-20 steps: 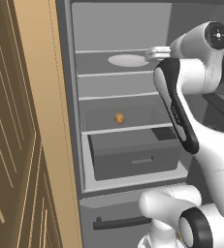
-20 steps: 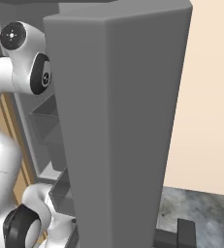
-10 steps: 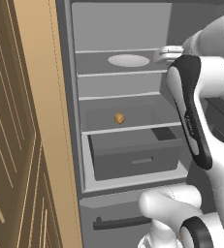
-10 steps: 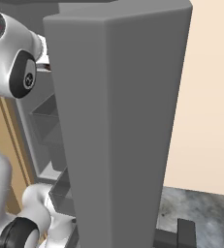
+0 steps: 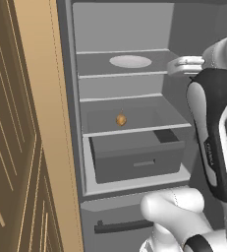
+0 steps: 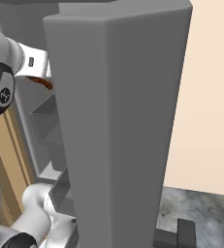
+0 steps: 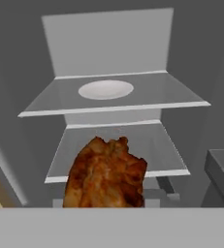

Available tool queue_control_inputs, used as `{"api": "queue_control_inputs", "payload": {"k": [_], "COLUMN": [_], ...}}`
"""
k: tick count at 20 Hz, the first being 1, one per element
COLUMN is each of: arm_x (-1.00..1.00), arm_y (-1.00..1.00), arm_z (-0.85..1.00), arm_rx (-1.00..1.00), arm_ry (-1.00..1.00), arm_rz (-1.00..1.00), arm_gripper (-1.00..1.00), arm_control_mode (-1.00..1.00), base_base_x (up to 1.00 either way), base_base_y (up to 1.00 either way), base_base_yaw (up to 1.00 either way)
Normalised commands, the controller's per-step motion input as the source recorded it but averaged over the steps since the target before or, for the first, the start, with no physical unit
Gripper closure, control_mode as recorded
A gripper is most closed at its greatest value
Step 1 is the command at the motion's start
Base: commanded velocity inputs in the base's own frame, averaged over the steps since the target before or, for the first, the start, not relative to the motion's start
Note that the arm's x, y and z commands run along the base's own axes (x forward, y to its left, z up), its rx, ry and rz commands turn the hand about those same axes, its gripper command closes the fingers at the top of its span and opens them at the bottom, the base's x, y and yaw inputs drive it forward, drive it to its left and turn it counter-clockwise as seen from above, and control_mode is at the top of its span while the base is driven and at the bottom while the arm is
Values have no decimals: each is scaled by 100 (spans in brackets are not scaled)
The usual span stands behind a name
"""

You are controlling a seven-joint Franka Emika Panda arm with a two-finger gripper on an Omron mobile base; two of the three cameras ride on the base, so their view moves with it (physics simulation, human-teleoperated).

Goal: Transport the chicken drumstick from the fridge to the microwave and turn on the microwave.

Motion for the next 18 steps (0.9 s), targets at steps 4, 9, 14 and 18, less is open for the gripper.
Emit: {"api": "queue_control_inputs", "payload": {"k": [4, 9, 14, 18], "arm_x": [-58, -50, -45, -42], "arm_y": [0, 0, 0, 0], "arm_z": [5, 6, 1, 0], "arm_rx": [0, 0, 0, 0], "arm_ry": [8, 11, 9, 8], "arm_rz": [0, 0, 0, 0], "arm_gripper": [100, 100, 100, 100], "arm_control_mode": [-100, -100, -100, -100], "base_base_x": [0, 0, 0, 0], "base_base_y": [0, 0, 0, 0], "base_base_yaw": [0, 0, 0, 0]}}
